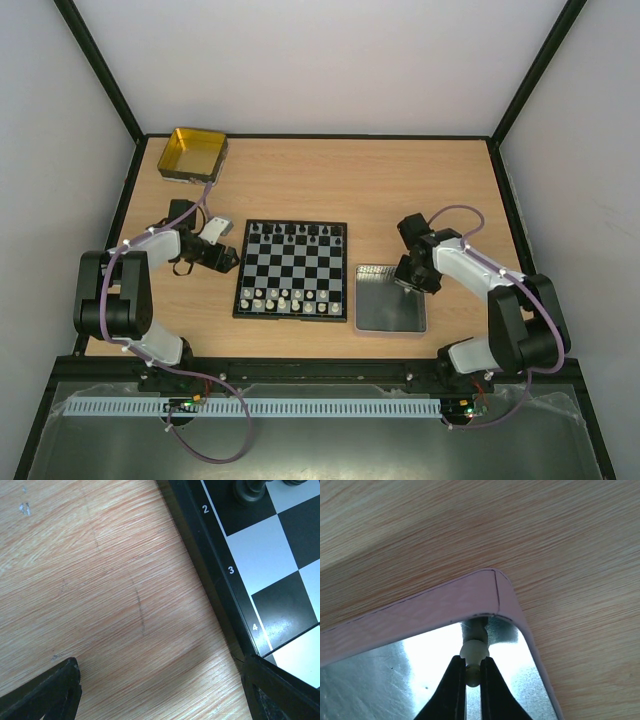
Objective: Set up the chess pieces on the board
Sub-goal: Pick up the chess piece from the storage box, then place the chess piece on the chessboard.
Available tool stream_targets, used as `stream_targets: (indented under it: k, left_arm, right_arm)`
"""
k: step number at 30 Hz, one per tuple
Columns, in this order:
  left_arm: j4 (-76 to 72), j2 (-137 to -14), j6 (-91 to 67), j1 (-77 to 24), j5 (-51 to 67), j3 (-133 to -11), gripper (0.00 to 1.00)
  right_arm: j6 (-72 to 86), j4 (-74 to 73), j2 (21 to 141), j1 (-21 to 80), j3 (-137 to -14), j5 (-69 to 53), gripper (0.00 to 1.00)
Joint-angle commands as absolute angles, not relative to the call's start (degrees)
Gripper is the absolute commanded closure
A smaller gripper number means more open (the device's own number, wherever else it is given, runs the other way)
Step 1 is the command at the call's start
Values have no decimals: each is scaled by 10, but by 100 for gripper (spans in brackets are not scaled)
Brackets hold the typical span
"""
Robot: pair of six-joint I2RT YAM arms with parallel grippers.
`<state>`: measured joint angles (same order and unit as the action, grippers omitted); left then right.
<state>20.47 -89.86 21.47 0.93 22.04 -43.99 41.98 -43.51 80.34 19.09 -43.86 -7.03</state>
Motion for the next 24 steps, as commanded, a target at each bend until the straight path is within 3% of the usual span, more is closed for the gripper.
stream_targets:
  k: [1, 10, 15, 24]
  left_arm:
    - [232, -913, 217, 7, 220, -437, 12]
    - [233, -918, 217, 5, 221, -439, 12]
    - [234, -915, 217, 5, 221, -437, 12]
    - [233, -912, 218, 5, 224, -437, 12]
  right_arm:
    - [409, -474, 778, 189, -472, -48, 98]
    - [450, -530, 750, 269, -548, -60, 98]
    - [500, -531, 790, 377, -594, -56, 98]
    - [522, -519, 881, 480, -658, -62, 98]
